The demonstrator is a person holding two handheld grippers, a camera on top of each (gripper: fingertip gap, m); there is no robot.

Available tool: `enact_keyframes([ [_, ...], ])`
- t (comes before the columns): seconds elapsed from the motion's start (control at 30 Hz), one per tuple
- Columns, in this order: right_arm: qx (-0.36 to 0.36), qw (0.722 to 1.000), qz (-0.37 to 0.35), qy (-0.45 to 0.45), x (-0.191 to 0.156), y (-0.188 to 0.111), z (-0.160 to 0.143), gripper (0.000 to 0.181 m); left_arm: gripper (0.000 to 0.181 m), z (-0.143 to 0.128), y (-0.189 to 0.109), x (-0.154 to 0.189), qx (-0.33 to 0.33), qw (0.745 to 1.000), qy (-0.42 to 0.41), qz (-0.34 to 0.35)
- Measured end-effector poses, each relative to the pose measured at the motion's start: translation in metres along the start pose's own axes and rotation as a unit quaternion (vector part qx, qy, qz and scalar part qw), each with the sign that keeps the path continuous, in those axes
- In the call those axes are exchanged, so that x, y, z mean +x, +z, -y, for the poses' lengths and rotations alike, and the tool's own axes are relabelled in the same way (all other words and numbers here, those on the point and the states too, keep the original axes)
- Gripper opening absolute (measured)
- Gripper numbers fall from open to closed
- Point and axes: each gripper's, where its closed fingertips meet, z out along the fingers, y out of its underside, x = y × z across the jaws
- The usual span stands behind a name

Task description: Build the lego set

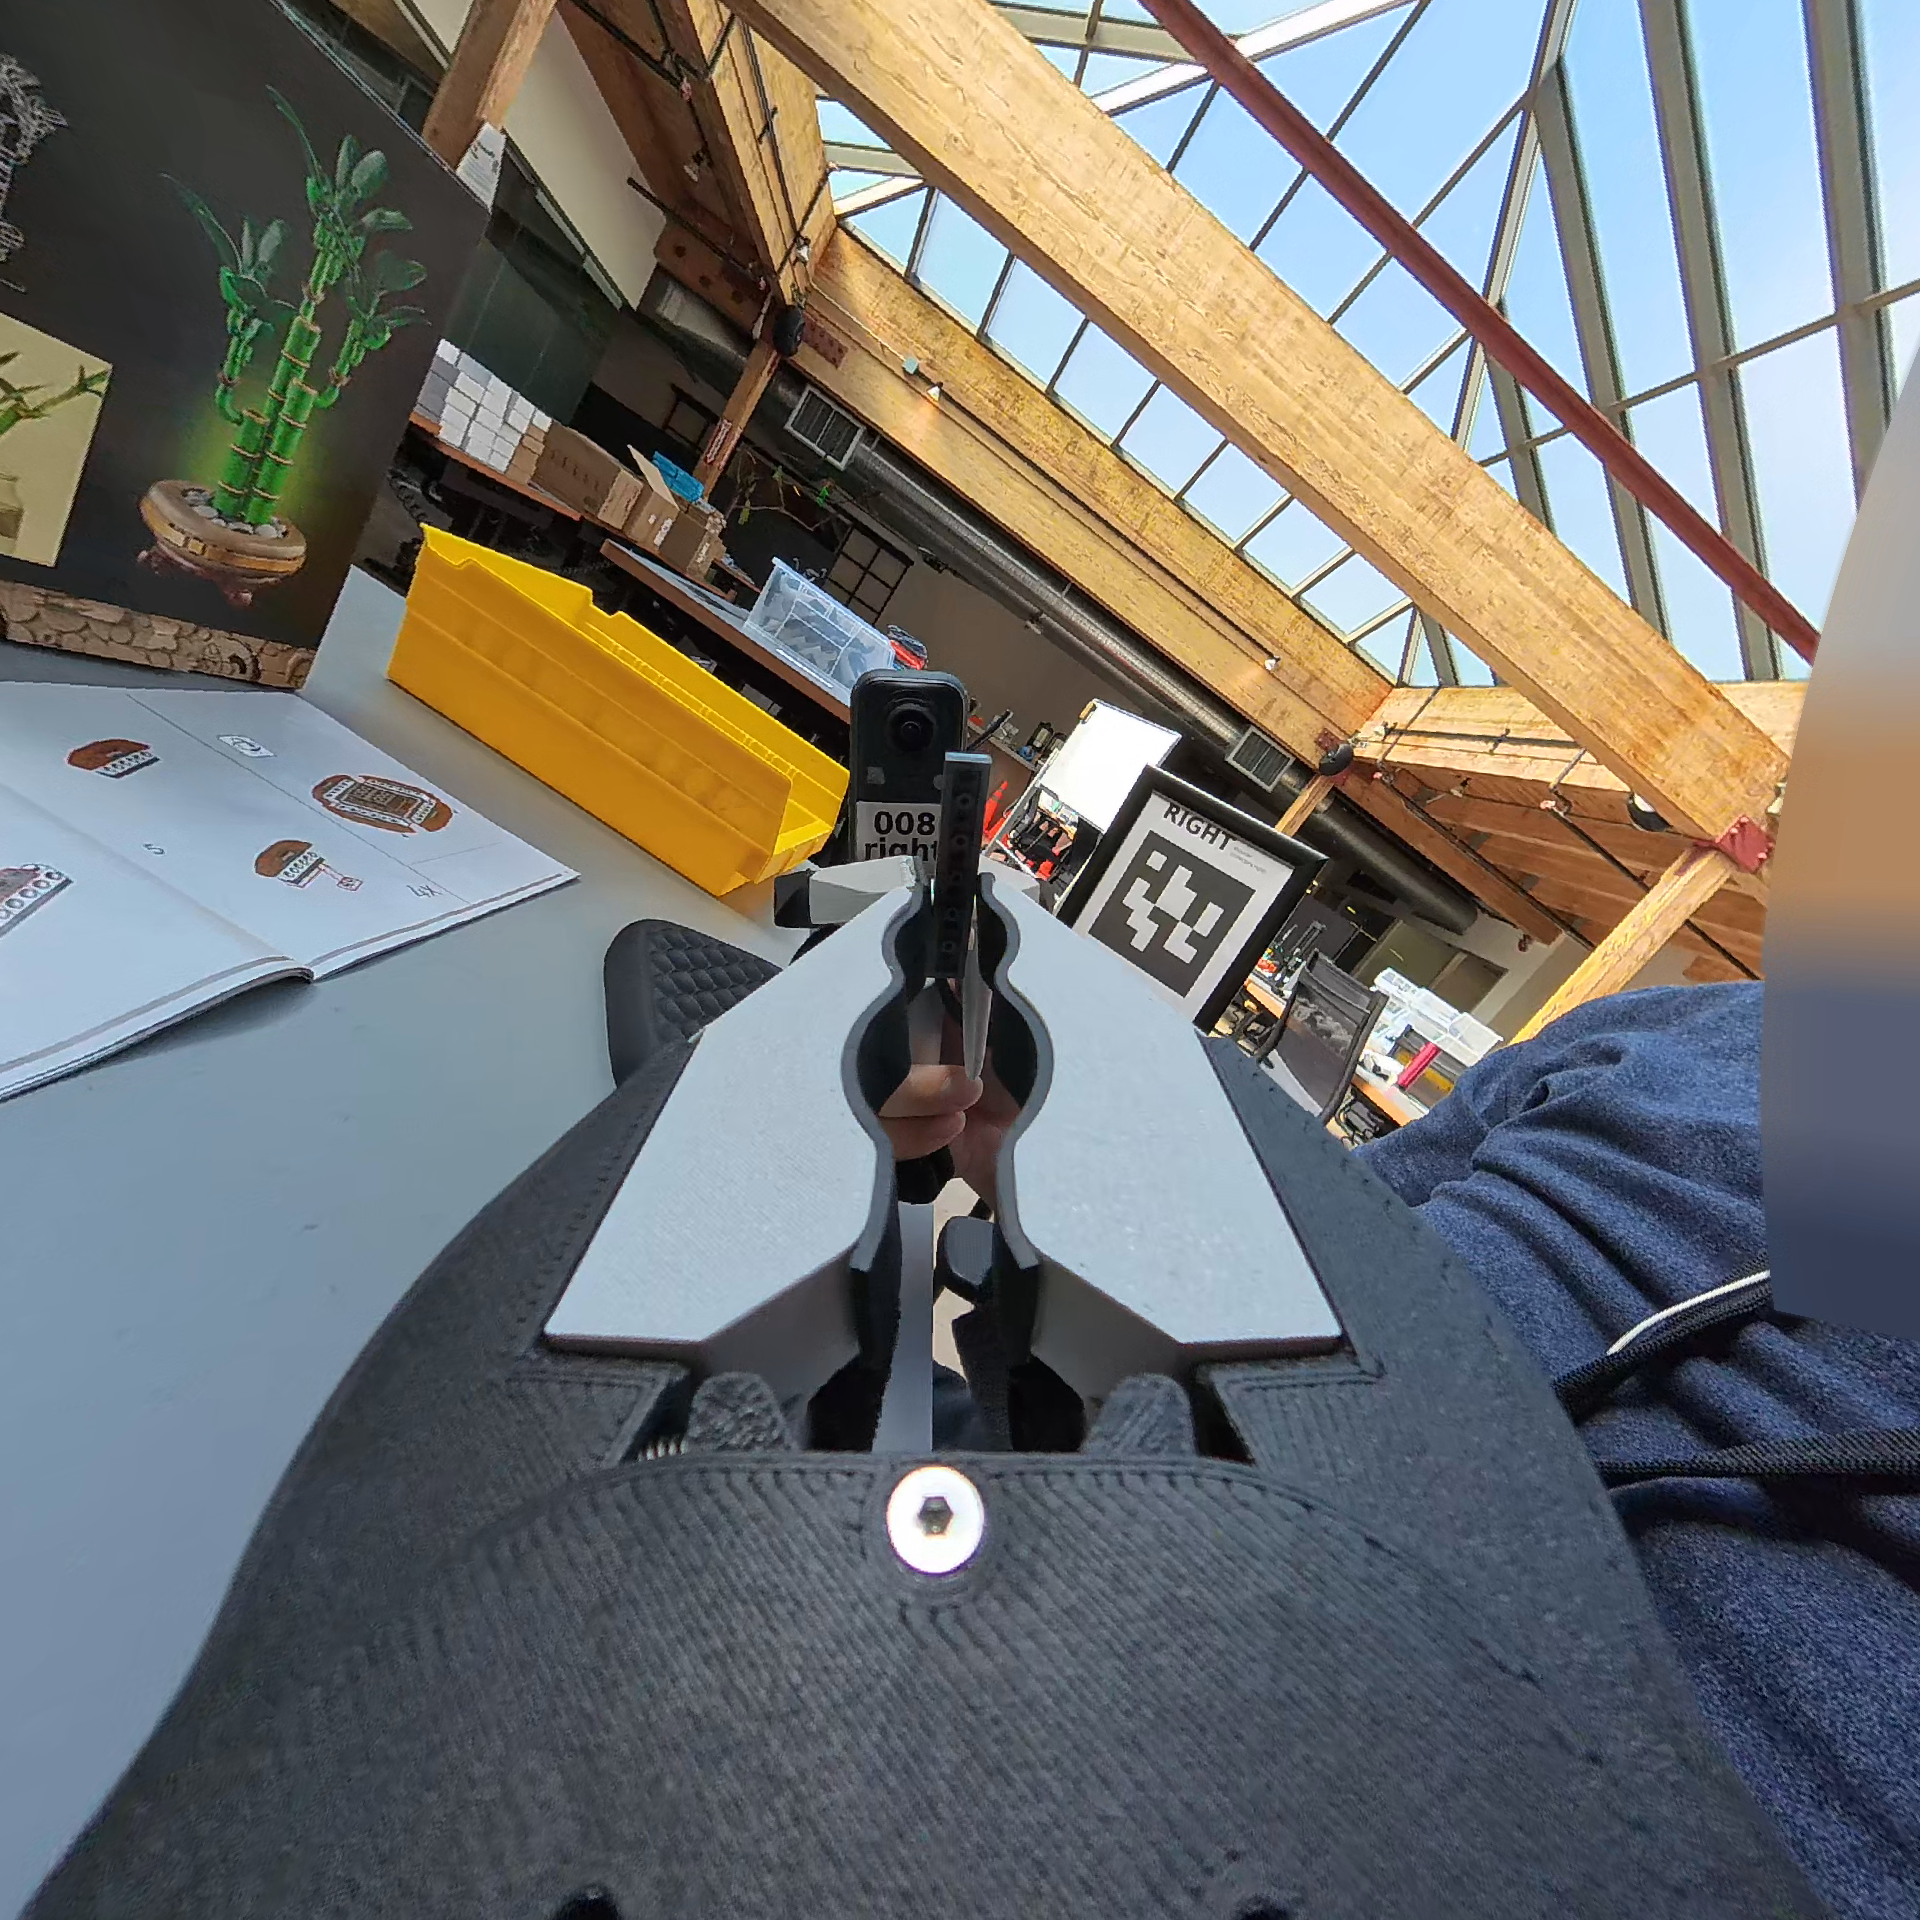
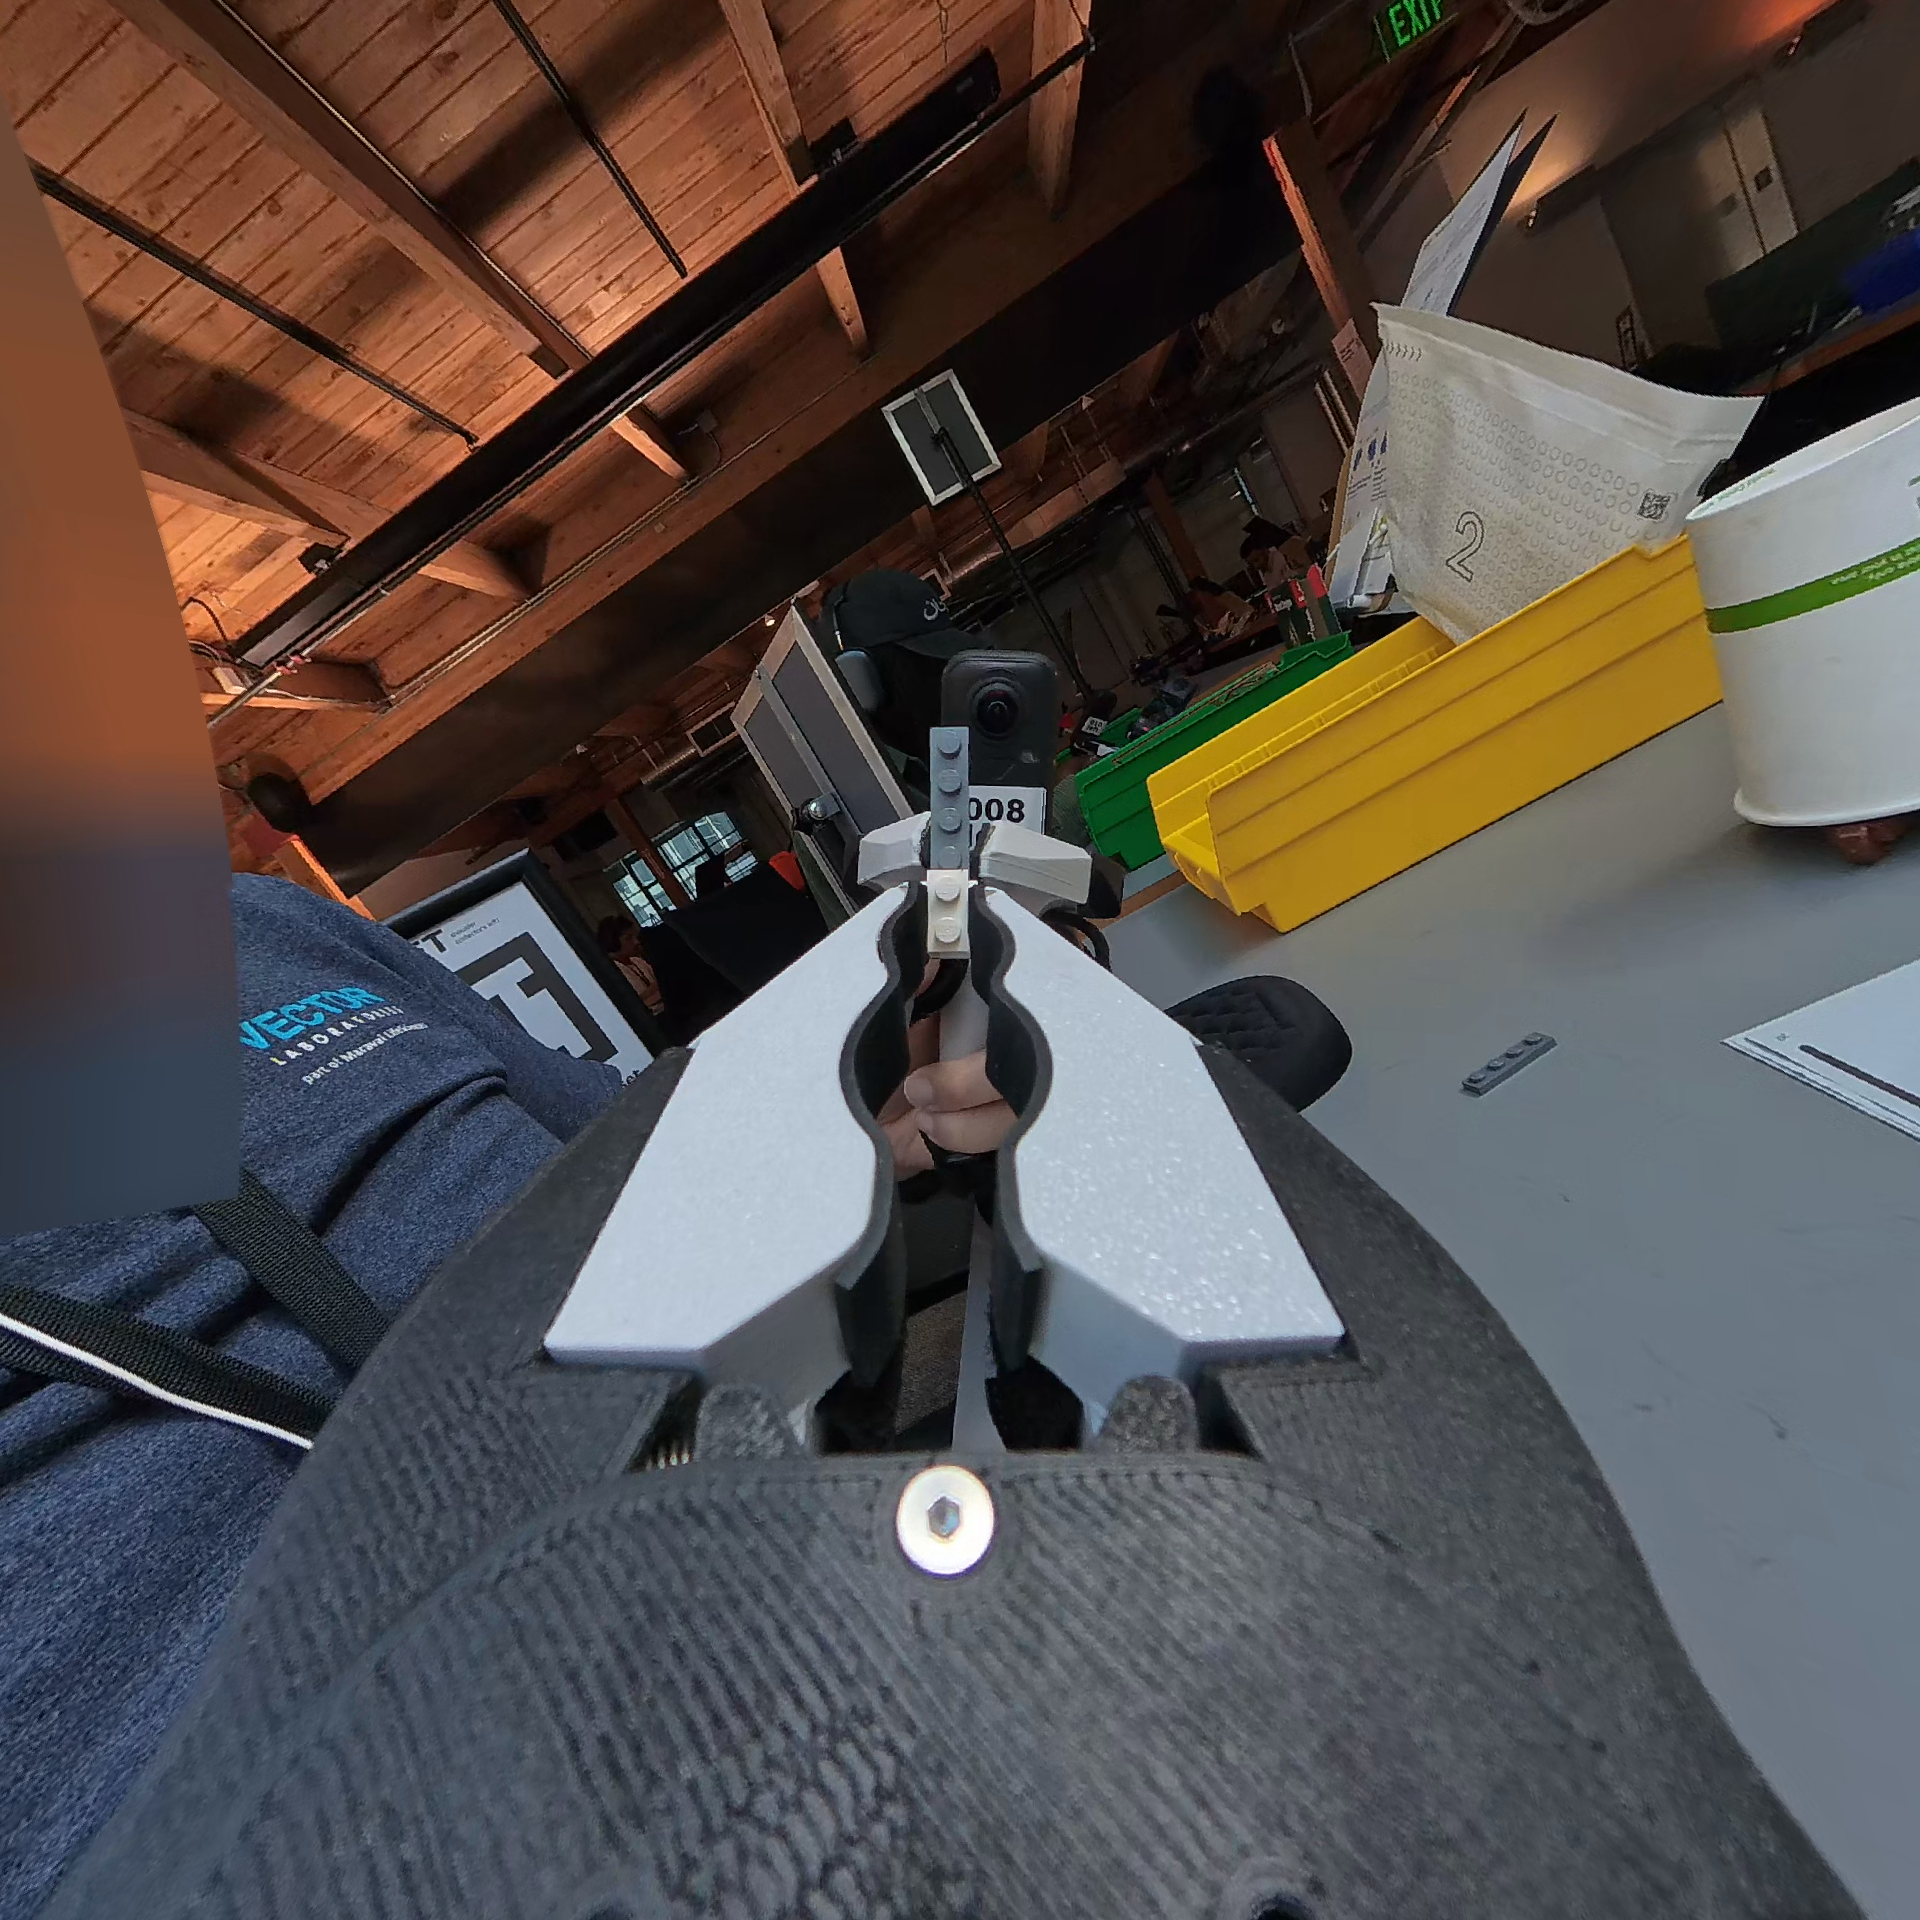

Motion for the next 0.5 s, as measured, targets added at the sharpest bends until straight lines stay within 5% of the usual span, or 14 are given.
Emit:
enact_keyframes([
  [0.5, -0.009, 1.0, -0.011, -0.015, 0.0026, -0.0003, -0.0021, 0.008, 0.005, -0.0029, -0.0012, -0.0029, -0.006, 1.0, -0.009, 0.001],
])
